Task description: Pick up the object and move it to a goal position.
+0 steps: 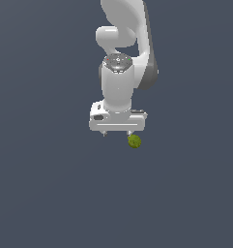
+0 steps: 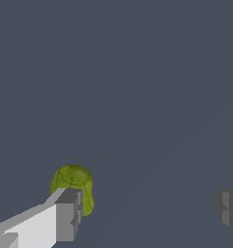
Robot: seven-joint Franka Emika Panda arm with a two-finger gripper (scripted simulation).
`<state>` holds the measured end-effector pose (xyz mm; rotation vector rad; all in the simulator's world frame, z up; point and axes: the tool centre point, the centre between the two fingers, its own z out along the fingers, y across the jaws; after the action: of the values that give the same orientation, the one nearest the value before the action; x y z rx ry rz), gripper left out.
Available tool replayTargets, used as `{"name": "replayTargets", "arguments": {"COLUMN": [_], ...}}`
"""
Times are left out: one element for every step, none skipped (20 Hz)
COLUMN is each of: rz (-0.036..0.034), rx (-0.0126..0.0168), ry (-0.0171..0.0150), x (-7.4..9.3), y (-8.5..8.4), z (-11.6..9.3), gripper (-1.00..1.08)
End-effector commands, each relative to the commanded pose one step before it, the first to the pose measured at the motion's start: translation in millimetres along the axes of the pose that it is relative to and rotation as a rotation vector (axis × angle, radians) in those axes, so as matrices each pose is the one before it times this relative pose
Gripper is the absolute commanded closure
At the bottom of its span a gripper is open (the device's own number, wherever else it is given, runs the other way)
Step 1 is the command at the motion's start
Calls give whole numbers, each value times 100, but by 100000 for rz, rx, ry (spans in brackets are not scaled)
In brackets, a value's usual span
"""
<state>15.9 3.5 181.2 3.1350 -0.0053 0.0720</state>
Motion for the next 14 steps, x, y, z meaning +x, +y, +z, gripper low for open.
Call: {"name": "replayTargets", "arguments": {"rz": [0,66,272,407,572,731,781,623,446,274,94,-66,-163,-85], "rx": [0,19,82,122,170,215,226,178,126,76,26,-19,-44,-17], "ry": [0,-4,-17,-25,-32,-37,-34,-22,-11,-3,2,5,-10,-45], "x": [0,4,13,22,31,41,46,40,32,23,12,-3,-26,-48], "y": [1,31,146,213,302,389,420,340,248,158,59,-33,-114,-123], "z": [0,14,45,72,98,122,126,94,62,32,6,-14,4,76], "gripper": [-92,-92,-92,-92,-92,-92,-92,-92,-92,-92,-92,-92,-92,-92]}}
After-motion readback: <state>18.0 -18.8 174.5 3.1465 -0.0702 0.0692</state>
